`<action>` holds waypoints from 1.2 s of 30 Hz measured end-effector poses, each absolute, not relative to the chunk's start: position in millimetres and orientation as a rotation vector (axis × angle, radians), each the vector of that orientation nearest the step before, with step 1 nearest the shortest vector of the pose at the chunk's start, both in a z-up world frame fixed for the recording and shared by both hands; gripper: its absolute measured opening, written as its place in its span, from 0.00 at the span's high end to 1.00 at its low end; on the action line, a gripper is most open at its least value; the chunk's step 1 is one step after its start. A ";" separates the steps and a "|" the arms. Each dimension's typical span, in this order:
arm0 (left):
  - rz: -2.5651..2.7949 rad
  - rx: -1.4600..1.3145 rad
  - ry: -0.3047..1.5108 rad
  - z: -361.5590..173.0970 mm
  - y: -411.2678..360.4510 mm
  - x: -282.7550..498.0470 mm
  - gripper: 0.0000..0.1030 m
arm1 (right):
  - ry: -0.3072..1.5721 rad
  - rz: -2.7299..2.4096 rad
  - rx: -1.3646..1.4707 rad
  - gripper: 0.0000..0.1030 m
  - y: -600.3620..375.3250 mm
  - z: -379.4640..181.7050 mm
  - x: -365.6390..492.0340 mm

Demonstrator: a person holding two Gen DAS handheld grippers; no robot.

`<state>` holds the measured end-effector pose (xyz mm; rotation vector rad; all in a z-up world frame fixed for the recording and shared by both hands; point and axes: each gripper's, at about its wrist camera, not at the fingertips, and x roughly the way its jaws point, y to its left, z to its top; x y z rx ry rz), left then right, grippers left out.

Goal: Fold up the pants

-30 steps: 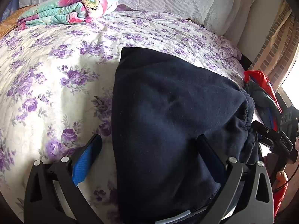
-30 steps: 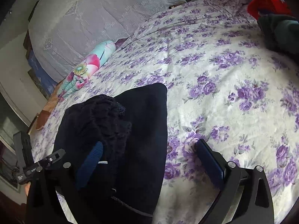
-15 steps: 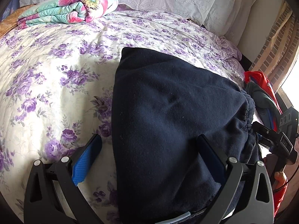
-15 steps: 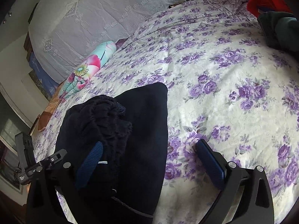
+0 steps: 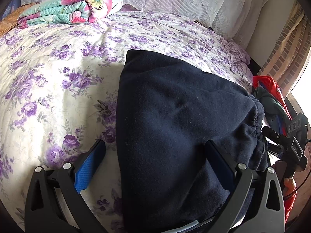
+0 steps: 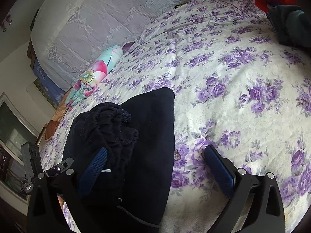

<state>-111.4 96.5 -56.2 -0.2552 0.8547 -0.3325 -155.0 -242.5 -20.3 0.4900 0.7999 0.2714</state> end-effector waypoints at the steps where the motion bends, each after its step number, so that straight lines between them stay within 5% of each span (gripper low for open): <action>1: -0.333 -0.257 0.854 -56.2 96.9 -111.6 0.04 | 0.800 0.272 0.491 0.03 -242.6 -20.3 -155.0; 36: -0.423 -0.363 0.847 -59.6 109.3 -112.4 0.05 | 0.806 0.270 0.492 0.03 -240.6 -18.1 -155.7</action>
